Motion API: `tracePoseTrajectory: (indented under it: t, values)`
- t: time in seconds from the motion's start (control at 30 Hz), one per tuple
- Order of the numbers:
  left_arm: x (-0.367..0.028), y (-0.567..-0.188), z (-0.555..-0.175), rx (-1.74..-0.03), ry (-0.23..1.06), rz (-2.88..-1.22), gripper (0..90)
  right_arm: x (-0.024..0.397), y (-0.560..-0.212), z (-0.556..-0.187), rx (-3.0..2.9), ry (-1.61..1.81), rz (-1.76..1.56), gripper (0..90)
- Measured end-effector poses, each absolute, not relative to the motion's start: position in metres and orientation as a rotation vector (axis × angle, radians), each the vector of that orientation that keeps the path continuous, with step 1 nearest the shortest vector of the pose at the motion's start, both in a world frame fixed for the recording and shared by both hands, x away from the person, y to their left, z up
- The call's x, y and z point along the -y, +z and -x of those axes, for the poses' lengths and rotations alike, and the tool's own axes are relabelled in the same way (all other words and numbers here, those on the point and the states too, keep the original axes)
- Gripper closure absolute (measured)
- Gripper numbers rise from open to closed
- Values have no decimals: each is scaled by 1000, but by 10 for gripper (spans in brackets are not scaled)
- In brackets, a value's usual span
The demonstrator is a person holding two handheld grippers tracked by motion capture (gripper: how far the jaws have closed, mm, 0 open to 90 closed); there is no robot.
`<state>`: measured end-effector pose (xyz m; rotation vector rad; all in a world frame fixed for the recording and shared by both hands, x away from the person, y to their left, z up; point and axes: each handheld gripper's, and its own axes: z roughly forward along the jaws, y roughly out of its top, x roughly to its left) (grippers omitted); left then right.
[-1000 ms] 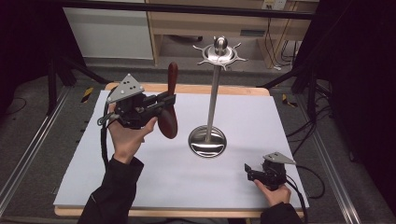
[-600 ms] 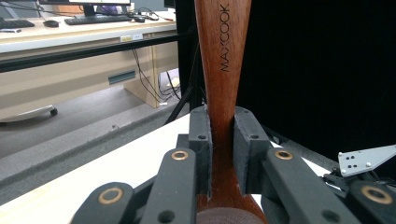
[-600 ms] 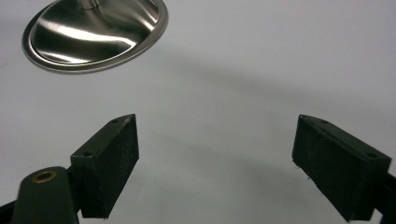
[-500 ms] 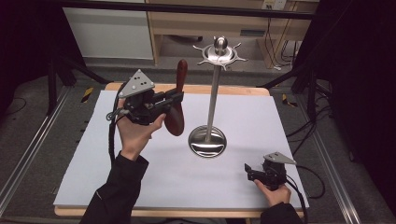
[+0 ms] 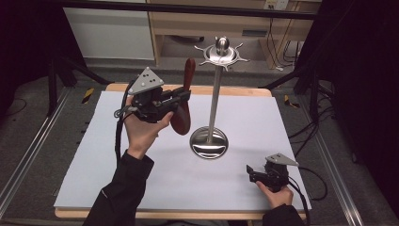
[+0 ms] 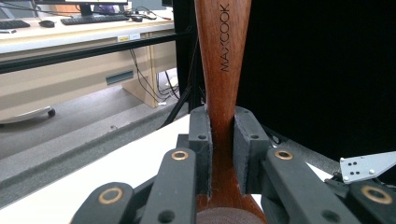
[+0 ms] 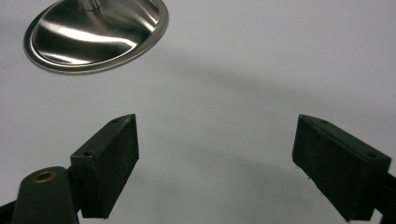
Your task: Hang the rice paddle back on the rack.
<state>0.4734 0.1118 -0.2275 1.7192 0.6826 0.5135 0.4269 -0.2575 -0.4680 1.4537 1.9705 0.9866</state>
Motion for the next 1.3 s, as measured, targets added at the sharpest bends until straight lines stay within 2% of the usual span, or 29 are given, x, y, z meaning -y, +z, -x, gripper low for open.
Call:
tracePoseTrajectory:
  t: [0.6,1.3]
  values:
    - [-106,-228,-484,-672,541,-1724,787,257,-468,-427,-1970,985,-1450,149]
    - [-97,-231,-490,-697,506,-1741,787,257,-468,-427,-1971,986,-1451,149]
